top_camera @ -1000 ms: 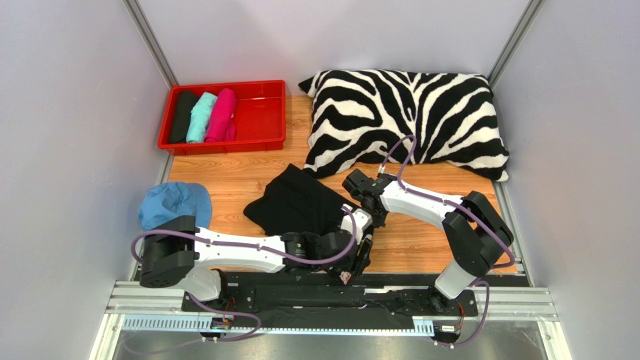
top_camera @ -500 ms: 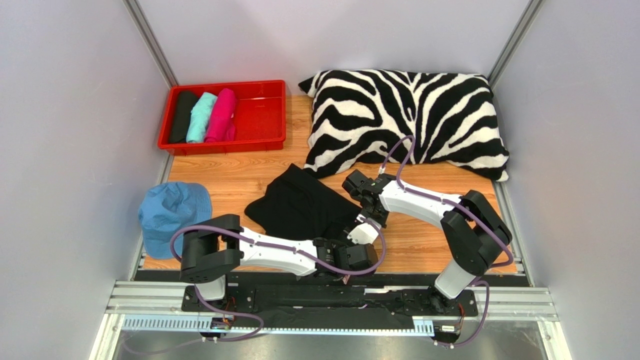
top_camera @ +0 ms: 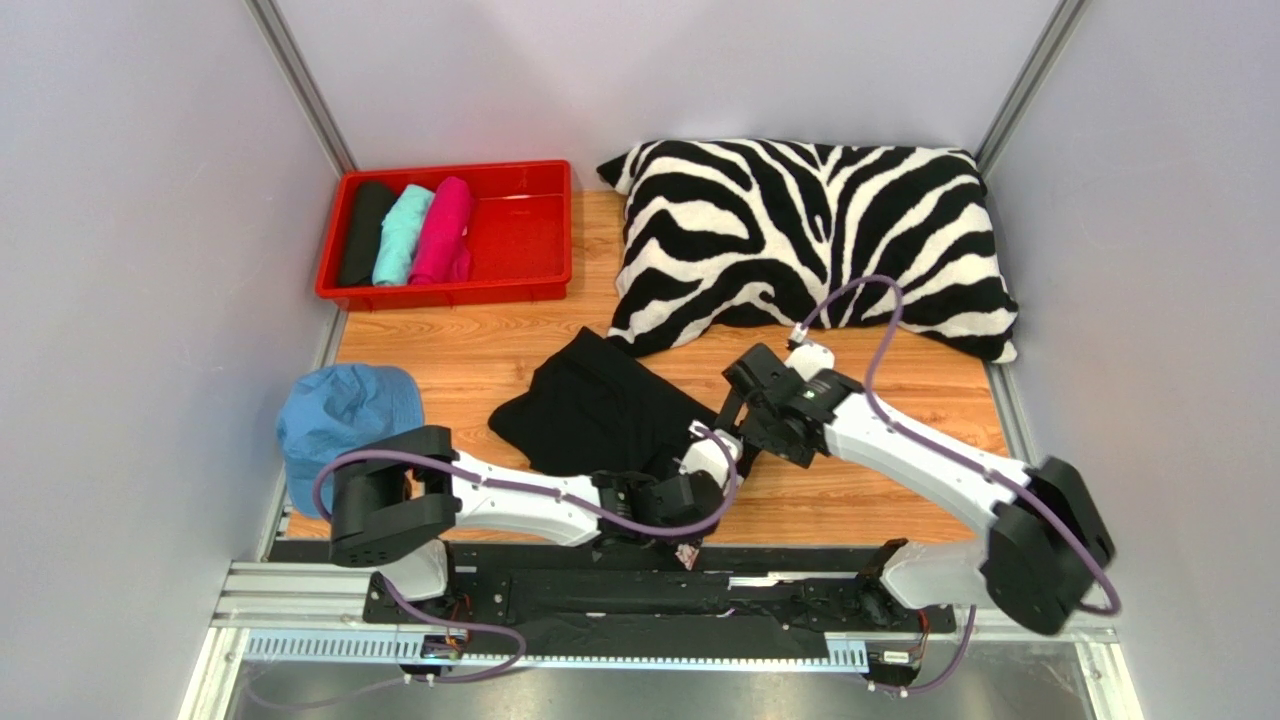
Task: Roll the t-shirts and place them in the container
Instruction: Roll the T-shirt to the center of the board.
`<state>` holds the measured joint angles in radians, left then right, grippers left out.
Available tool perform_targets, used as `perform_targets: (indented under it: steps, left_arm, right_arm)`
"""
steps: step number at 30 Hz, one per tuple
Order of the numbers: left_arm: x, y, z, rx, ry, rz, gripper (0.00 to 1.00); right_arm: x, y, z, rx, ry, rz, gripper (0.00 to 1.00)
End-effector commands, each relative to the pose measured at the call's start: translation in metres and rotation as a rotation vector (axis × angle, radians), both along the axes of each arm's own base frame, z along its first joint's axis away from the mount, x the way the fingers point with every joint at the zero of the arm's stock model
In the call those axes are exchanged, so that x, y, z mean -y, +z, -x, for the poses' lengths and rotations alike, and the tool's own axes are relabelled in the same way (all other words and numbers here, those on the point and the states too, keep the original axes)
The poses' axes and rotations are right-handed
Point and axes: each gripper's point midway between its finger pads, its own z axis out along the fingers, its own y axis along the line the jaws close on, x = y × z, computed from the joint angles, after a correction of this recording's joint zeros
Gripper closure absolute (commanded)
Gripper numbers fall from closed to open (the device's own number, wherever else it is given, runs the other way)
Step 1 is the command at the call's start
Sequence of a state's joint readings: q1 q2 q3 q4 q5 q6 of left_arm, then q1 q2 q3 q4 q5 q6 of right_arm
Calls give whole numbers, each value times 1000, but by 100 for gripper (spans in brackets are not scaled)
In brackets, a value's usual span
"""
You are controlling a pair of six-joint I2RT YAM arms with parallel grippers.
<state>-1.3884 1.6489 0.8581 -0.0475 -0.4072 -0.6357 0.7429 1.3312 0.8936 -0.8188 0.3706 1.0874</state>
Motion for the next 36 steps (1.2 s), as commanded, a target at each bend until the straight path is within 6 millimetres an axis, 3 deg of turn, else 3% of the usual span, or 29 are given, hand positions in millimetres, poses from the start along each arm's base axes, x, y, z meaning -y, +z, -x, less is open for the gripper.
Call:
perform_targets:
  steps: [1, 4, 9, 16, 22, 27, 28, 30, 32, 36]
  left_arm:
    - [14, 15, 5, -163, -21, 233, 100]
    - [13, 12, 11, -251, -36, 292, 100]
    - [12, 15, 16, -408, -41, 431, 100]
    - [5, 15, 13, -548, -21, 527, 100]
    - [2, 14, 14, -589, -27, 540, 100]
    - [3, 13, 14, -599, -29, 540, 100]
    - [3, 13, 13, -599, -30, 539, 100]
    - [3, 12, 14, -598, -37, 533, 100]
    - [4, 15, 14, -586, -58, 526, 100]
    - [3, 24, 7, -527, -63, 521, 72]
  right_arm:
    - [-2, 27, -12, 168, -27, -115, 7]
    - [-3, 30, -5, 207, -26, -196, 7]
    - [-6, 19, 3, 242, -22, -281, 11]
    - [-19, 3, 8, 252, 18, -266, 13]
    - [-25, -11, 1, 224, 1, -234, 22]
    - [-26, -22, -3, 140, -4, -126, 42]
    - [-25, -23, -3, 117, -4, -95, 55]
    - [-23, -24, -3, 95, -6, -56, 71]
    - [-19, -25, -2, 57, -3, 2, 81]
    - [-13, -28, 1, -3, 10, 81, 93]
